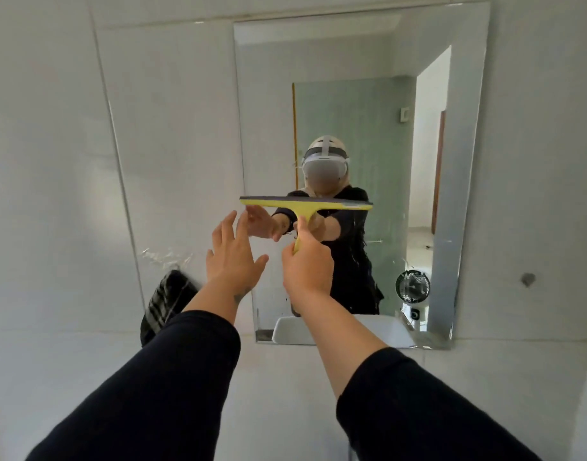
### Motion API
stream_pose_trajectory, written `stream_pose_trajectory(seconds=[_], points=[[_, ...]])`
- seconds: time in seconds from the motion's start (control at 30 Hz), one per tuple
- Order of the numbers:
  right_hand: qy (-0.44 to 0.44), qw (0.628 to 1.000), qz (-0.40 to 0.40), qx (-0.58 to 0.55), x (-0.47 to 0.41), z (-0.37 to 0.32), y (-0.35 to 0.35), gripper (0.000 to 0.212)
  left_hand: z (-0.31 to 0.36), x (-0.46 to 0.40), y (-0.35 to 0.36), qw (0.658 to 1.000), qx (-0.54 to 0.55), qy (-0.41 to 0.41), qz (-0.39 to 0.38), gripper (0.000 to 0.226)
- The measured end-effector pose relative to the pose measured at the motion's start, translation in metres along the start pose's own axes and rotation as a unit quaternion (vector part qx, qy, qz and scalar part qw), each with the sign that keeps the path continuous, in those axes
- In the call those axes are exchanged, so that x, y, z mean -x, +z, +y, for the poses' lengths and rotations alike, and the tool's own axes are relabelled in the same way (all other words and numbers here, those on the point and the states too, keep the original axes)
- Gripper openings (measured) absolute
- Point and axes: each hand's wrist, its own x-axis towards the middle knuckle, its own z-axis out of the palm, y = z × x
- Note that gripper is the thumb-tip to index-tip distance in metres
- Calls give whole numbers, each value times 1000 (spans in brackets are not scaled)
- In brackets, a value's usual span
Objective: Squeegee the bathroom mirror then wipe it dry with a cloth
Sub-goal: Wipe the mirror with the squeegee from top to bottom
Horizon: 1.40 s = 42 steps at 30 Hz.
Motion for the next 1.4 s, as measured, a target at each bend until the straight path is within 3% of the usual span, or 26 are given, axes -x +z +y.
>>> stream_pose_trajectory(seconds=[0.13, 0.37, 0.73, 1.07, 1.4], points=[[-59, 991, -26, 114, 1, 11, -2, 55, -9, 1, 0, 1000, 6, 9, -3, 87], [-192, 923, -71, 326, -14, 34, -36, 63, -4, -1, 15, 1000, 22, 15, -11, 86], [-255, 869, -69, 419, -31, 59, -85, 65, 33, -10, 39, 997, 37, 66, 2, 88], [-221, 871, -63, 434, -36, 98, -125, 65, 66, -12, 56, 994, -1, 112, -9, 90], [-147, 917, -34, 369, -25, 125, -146, 60, 65, -14, 58, 994, 4, 100, -32, 91]])
